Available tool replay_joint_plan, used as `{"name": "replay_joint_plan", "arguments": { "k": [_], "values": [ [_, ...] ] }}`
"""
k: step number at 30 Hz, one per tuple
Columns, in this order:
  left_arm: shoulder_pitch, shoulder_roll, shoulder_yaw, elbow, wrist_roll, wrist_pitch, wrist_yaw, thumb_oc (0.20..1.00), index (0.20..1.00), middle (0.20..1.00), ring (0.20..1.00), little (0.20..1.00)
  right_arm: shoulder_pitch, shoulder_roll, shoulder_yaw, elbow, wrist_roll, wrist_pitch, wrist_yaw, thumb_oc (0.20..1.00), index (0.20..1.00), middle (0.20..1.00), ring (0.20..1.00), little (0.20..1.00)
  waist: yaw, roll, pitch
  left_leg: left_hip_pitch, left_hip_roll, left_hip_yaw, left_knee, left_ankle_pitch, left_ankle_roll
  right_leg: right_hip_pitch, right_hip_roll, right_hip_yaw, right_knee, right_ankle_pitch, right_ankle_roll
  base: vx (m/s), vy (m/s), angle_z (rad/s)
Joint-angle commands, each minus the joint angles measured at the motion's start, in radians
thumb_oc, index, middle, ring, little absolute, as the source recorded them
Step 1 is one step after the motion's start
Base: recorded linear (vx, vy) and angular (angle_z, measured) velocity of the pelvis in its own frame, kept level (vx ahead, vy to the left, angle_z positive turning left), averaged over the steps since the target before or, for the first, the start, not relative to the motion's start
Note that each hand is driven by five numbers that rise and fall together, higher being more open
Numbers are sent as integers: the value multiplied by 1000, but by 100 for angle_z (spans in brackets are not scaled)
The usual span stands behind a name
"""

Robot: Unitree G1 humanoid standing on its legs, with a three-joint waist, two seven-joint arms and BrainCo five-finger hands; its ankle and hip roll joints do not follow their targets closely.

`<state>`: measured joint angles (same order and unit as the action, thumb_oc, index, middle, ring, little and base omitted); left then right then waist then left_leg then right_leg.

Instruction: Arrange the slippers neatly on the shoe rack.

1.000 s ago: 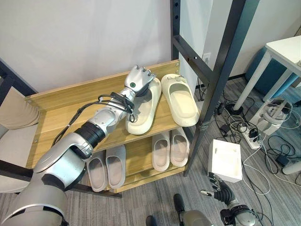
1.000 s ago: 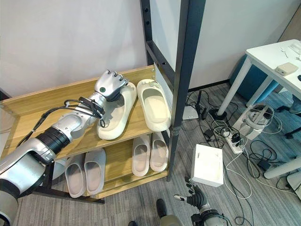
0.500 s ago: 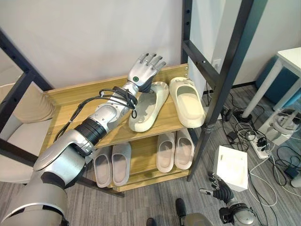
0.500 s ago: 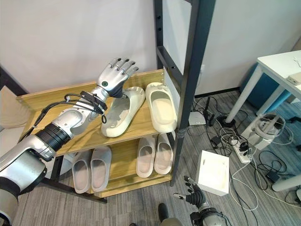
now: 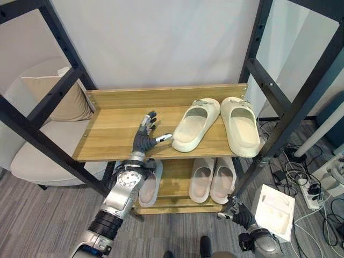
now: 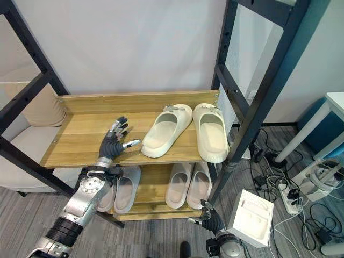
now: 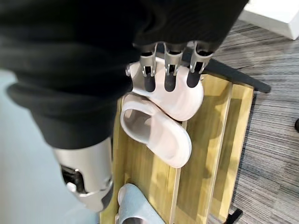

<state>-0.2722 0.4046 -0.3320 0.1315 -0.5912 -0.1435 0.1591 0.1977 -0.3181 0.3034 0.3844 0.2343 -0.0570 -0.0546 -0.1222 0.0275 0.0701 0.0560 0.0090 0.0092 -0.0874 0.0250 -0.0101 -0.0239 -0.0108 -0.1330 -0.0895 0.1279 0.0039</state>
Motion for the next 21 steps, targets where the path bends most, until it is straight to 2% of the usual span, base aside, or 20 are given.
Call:
{"name": "replay_joint_plan", "arguments": {
  "k": [1,2,5,9,12,15,16,17,18,20,21],
  "values": [
    [-200,27,-21,81,-243,-10,-54,1000,1000,1000,1000,1000,-12,-29,4,-34,-25,-8,1,1000,1000,1000,1000,1000,-30,-10,0,18,-2,21,0,-135,12,112,-2,12,2,-245,50,-16,39,-8],
    [-199,1,-42,72,-352,2,-52,1000,1000,1000,1000,1000,-14,-31,19,-33,-30,0,2,1000,1000,1000,1000,1000,-34,-12,-3,17,-2,25,0,-137,13,109,-3,15,2,-243,52,-17,38,-5],
    [-201,-32,-84,42,-436,14,-52,1000,1000,1000,1000,1000,-22,-33,36,-28,-29,11,1,1000,1000,1000,1000,1000,-39,-12,-4,16,-2,29,0,-138,15,106,-3,21,2,-242,53,-3,27,-8],
    [-272,-118,-183,42,-453,30,-27,1000,1000,1000,1000,1000,-46,-29,81,-17,-15,28,-1,1000,1000,1000,1000,1000,-51,-10,-6,21,-1,37,0,-141,17,106,-5,29,2,-244,55,-3,26,-7],
    [-295,-138,-141,76,-239,2,64,1000,1000,1000,1000,1000,-53,-14,85,-3,-2,10,-18,1000,1000,1000,1000,1000,-46,-14,-6,22,-3,35,0,-140,18,108,-5,29,2,-245,52,-6,2,-2],
    [-294,-126,-53,74,-19,-57,195,1000,1000,1000,1000,1000,-65,2,81,25,-6,-23,-46,1000,1000,1000,1000,1000,-35,-23,-2,22,-5,24,0,-136,16,113,-5,20,2,-248,48,0,0,0],
    [-287,-111,-38,35,30,-75,208,1000,1000,1000,1000,1000,-68,0,79,29,-6,-33,-53,1000,1000,1000,1000,1000,-32,-25,0,21,-5,21,0,-136,15,113,-5,17,2,-248,48,-21,6,4],
    [-246,-76,-11,-83,83,-115,185,1000,1000,1000,1000,1000,-73,-4,76,35,0,-53,-55,1000,1000,1000,1000,1000,-21,-30,3,19,-5,18,0,-135,14,113,-6,13,2,-247,49,-5,12,5],
    [-231,-60,-8,-122,107,-126,162,1000,1000,1000,1000,1000,-73,-5,75,38,4,-59,-54,1000,1000,1000,1000,1000,-17,-32,3,18,-5,17,0,-135,14,113,-6,12,2,-246,49,6,31,5],
    [-167,-6,-37,-316,74,-149,37,1000,1000,1000,1000,1000,-68,-1,70,51,7,-59,-38,1000,1000,1000,1000,1000,-1,-34,5,17,-5,14,0,-137,16,113,-7,9,2,-244,51,17,34,20],
    [-128,52,-73,-427,63,-144,-76,1000,1000,1000,1000,1000,-69,9,69,59,5,-56,-23,1000,1000,1000,1000,1000,10,-35,4,16,-6,12,0,-139,16,113,-7,7,2,-244,53,26,27,22]
  ]
}}
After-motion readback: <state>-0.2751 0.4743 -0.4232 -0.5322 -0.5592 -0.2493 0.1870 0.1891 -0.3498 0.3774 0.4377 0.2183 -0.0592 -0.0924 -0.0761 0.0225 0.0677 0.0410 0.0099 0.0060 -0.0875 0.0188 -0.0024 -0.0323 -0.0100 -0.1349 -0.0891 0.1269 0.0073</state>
